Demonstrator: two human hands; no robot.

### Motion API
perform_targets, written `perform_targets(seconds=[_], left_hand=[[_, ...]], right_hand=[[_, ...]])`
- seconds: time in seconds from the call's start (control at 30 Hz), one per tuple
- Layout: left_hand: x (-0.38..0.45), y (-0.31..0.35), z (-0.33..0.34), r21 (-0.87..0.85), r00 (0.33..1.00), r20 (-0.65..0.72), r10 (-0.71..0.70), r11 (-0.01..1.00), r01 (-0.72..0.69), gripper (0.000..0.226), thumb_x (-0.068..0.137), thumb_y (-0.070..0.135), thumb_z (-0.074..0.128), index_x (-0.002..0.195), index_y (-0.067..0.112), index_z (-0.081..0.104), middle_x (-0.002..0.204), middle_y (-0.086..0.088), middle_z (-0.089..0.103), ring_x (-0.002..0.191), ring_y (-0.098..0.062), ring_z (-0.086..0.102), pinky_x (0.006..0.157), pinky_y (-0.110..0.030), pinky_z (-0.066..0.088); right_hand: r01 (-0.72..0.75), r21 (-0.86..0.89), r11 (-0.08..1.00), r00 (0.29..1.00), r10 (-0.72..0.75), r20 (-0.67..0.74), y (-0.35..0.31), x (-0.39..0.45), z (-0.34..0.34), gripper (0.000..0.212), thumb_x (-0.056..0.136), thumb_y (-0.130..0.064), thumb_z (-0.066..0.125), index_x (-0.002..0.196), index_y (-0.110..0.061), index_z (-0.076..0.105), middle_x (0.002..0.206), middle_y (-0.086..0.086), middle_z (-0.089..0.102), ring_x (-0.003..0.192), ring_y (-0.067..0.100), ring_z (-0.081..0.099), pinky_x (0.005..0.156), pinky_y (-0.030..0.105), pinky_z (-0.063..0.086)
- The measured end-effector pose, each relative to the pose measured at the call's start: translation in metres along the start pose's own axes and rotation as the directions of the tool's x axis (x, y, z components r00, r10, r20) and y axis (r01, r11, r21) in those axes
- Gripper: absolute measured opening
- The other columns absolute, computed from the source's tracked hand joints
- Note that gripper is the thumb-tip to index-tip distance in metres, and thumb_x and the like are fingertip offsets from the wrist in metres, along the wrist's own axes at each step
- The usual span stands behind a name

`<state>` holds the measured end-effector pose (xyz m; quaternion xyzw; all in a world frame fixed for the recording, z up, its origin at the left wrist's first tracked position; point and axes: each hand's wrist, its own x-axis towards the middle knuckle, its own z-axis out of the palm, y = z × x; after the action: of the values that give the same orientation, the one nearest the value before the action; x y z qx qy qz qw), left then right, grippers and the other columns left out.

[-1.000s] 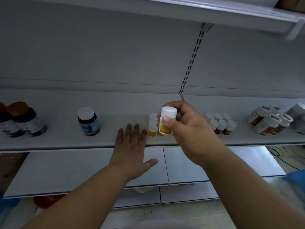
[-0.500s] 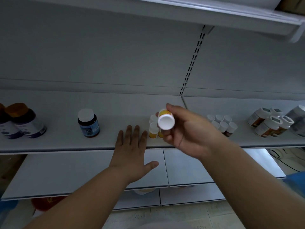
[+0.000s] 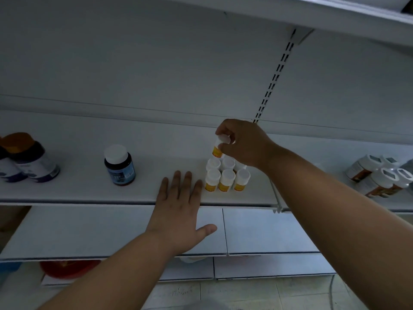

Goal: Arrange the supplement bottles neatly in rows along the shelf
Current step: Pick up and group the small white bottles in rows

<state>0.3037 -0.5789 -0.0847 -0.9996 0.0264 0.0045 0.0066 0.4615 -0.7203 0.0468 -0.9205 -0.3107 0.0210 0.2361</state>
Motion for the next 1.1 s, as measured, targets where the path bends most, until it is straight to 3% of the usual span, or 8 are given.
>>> perform_targets(seconds=[0.17,0.27,0.5,0.6,0.7,0.83,0.97,1.1], left_hand=[[0.001,-0.001,0.000,-0.027,1.000,0.013,0.002,1.000,-0.001,0.109,0.079,0.087,0.012,0.158,0.013,0.009,0.165,-0.021,0.003,0.151,-0.043,-0.004,0.119,-0.061,0.000],[0.000,0.000,0.000,-0.011,1.000,0.010,0.012,1.000,-0.012,0.108,0.080,0.087,0.011,0.157,0.014,-0.006,0.164,-0.020,-0.012,0.149,-0.042,-0.015,0.118,-0.061,-0.006],[0.000,-0.001,0.000,-0.008,1.000,0.008,0.011,1.000,-0.011,0.108,0.080,0.087,0.013,0.158,0.014,0.002,0.165,-0.020,-0.004,0.150,-0.043,-0.009,0.119,-0.061,-0.003],[0.000,0.000,-0.001,0.008,1.000,0.020,0.009,1.000,-0.009,0.107,0.081,0.087,0.012,0.157,0.015,-0.011,0.163,-0.018,-0.017,0.149,-0.041,-0.020,0.118,-0.060,-0.007],[0.000,0.001,-0.004,0.006,1.000,0.030,0.004,1.000,-0.004,0.106,0.081,0.087,0.013,0.155,0.016,-0.016,0.162,-0.017,-0.022,0.148,-0.040,-0.023,0.118,-0.059,-0.009],[0.000,0.000,-0.002,0.015,1.000,0.024,-0.001,1.000,0.001,0.107,0.081,0.087,0.012,0.156,0.016,-0.013,0.163,-0.018,-0.019,0.148,-0.041,-0.021,0.118,-0.060,-0.010],[0.000,0.001,-0.002,0.018,1.000,0.020,-0.003,1.000,0.003,0.107,0.081,0.087,0.012,0.156,0.016,-0.013,0.163,-0.018,-0.019,0.148,-0.041,-0.021,0.118,-0.059,-0.010],[0.000,0.001,-0.003,0.026,0.999,0.042,-0.007,1.000,0.006,0.107,0.081,0.087,0.013,0.156,0.016,-0.015,0.163,-0.017,-0.021,0.148,-0.040,-0.022,0.118,-0.059,-0.010]], right_hand=[[0.040,0.019,0.999,0.998,-0.041,0.045,-0.001,0.006,0.009,0.017,0.081,-0.018,0.068,0.092,-0.026,0.058,0.093,-0.011,0.062,0.085,0.010,0.056,0.073,0.023,0.043],[0.050,-0.100,0.994,0.994,-0.040,0.105,0.002,0.010,0.018,0.016,0.083,-0.019,0.065,0.099,-0.022,0.062,0.098,-0.008,0.064,0.088,0.013,0.057,0.063,0.013,0.035],[0.093,-0.185,0.978,0.973,-0.049,0.226,0.003,0.022,0.024,0.022,0.092,-0.018,0.054,0.109,-0.017,0.068,0.112,-0.003,0.067,0.104,0.013,0.058,0.088,0.024,0.042],[0.051,-0.156,0.986,0.990,-0.029,0.134,0.006,0.018,0.018,0.025,0.095,-0.016,0.051,0.114,-0.019,0.066,0.111,-0.007,0.065,0.102,0.008,0.056,0.080,0.015,0.033],[-0.003,-0.171,0.985,1.000,0.008,0.028,0.016,0.013,0.006,0.024,0.093,-0.020,0.056,0.115,-0.020,0.065,0.116,-0.004,0.065,0.107,0.014,0.057,0.088,0.023,0.040],[-0.102,-0.288,0.952,0.983,0.141,0.118,0.030,0.007,-0.001,0.025,0.092,-0.031,0.058,0.115,-0.020,0.062,0.120,-0.002,0.062,0.107,0.017,0.054,0.085,0.025,0.037],[-0.117,-0.264,0.957,0.983,0.150,0.108,0.036,0.007,0.009,0.019,0.092,-0.028,0.057,0.109,-0.021,0.064,0.113,-0.001,0.064,0.090,0.011,0.049,0.077,0.023,0.034],[-0.124,-0.247,0.961,0.979,0.159,0.126,0.038,0.007,0.015,0.023,0.094,-0.030,0.053,0.115,-0.022,0.060,0.117,-0.002,0.062,0.092,0.011,0.049,0.078,0.025,0.035]])
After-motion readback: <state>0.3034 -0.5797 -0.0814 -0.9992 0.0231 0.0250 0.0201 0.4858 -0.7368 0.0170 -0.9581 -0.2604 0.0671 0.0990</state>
